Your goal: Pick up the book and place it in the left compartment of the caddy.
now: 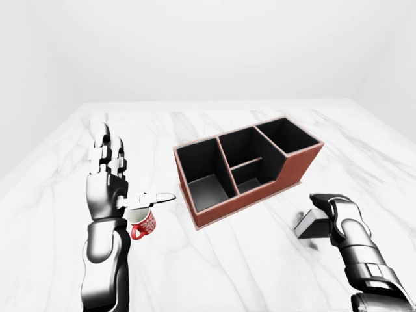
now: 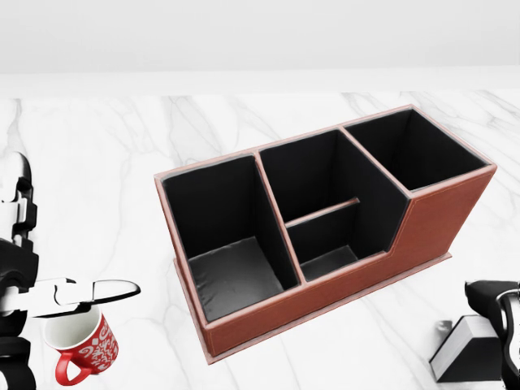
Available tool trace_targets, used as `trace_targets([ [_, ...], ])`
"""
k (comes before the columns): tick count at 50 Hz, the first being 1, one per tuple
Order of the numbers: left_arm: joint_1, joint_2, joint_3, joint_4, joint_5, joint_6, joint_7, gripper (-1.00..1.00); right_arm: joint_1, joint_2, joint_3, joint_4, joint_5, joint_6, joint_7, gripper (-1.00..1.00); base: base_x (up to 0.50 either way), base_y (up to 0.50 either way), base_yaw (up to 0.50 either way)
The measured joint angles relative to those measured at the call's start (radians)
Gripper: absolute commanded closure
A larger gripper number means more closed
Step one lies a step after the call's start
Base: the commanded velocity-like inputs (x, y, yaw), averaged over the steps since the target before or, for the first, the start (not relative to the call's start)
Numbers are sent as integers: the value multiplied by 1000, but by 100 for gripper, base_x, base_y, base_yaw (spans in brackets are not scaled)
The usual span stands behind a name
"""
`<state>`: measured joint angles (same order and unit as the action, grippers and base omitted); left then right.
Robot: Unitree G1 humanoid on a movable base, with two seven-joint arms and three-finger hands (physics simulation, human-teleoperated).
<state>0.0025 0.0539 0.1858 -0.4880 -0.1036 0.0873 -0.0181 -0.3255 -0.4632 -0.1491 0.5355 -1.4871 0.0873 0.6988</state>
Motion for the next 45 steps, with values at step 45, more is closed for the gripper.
trace_targets([
  [45, -3, 1, 1, 6, -4, 0, 1, -100, 154, 54, -45, -344, -51, 0, -1, 100, 0, 0, 0],
])
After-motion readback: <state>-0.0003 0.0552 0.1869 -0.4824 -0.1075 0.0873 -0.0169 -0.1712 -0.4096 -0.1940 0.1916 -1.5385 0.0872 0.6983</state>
